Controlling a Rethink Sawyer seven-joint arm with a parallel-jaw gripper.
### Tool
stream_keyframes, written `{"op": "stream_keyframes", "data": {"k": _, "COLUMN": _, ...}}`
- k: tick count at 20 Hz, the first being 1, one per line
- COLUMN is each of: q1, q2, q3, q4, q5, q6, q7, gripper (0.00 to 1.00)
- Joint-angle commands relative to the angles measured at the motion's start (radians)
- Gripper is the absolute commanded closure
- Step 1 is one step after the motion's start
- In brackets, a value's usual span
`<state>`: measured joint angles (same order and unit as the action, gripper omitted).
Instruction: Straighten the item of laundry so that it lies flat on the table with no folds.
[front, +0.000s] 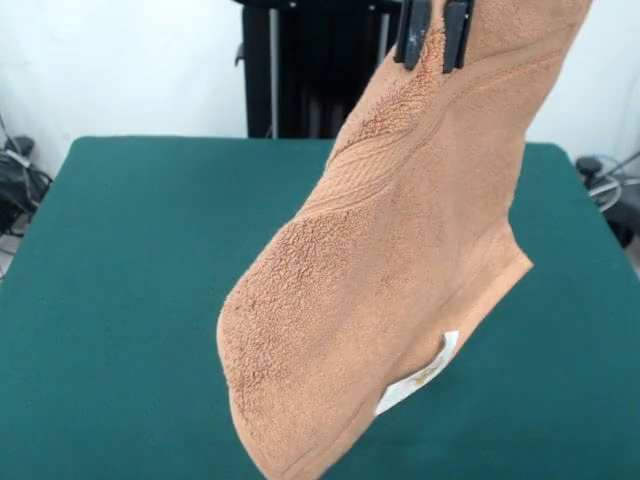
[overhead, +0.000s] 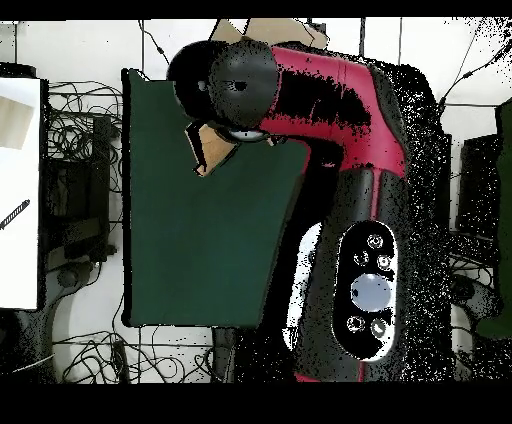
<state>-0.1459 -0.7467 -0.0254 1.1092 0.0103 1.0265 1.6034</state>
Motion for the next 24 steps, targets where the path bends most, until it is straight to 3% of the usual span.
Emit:
{"op": "stream_keyframes", "data": {"k": 1, "q1": -0.08, "q2": -0.069, "q3": 0.185, "q4": 0.281, "q5": 0.034, "q6": -0.219, "q7": -0.166, "gripper": 1.0}}
{"op": "stream_keyframes", "data": {"k": 13, "q1": -0.176, "q2": -0.087, "q3": 0.306, "q4": 0.44, "q5": -0.038, "q6": -0.421, "q7": -0.142, "gripper": 1.0}}
{"op": "stream_keyframes", "data": {"k": 24, "q1": -0.254, "q2": -0.116, "q3": 0.357, "q4": 0.584, "q5": -0.123, "q6": -0.479, "q7": -0.11, "gripper": 1.0}}
